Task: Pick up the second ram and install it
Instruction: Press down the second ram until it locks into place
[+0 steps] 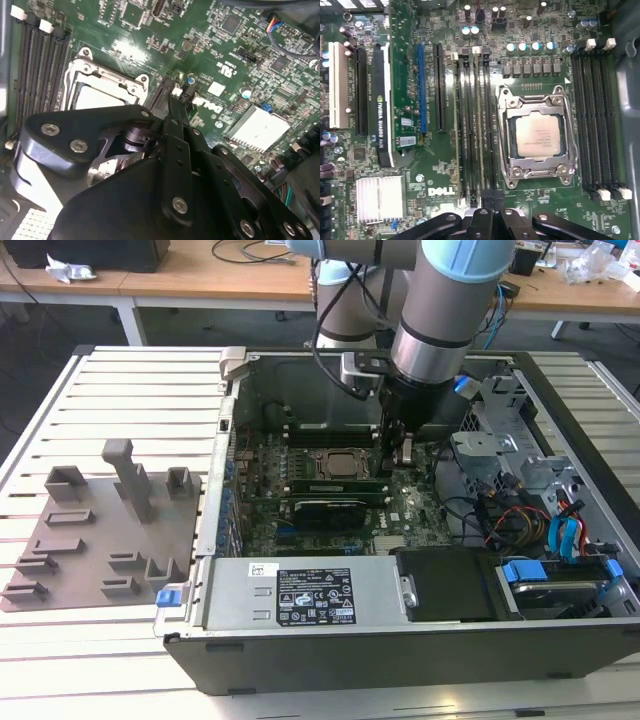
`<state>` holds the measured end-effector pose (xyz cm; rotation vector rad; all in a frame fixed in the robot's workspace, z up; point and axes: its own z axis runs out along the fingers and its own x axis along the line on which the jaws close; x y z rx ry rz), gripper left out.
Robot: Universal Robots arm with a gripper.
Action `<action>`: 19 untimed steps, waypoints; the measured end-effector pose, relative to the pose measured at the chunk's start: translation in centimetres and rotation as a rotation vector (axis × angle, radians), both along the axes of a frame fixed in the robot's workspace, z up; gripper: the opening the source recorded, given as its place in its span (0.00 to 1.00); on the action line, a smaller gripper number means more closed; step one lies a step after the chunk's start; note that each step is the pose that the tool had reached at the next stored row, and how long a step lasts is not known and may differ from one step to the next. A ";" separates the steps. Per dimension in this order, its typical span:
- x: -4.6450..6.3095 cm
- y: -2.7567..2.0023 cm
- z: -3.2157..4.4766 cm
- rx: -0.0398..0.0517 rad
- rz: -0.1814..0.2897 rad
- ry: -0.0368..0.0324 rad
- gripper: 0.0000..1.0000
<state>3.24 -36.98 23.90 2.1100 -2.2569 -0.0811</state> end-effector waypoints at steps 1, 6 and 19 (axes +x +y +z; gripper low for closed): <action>0.0 -0.27 -0.13 -0.0001 0.000 0.0000 0.10; 0.0 -0.41 -0.93 0.0140 0.000 0.0001 0.10; -8.1 -0.50 -0.32 0.0149 0.000 -0.0094 0.10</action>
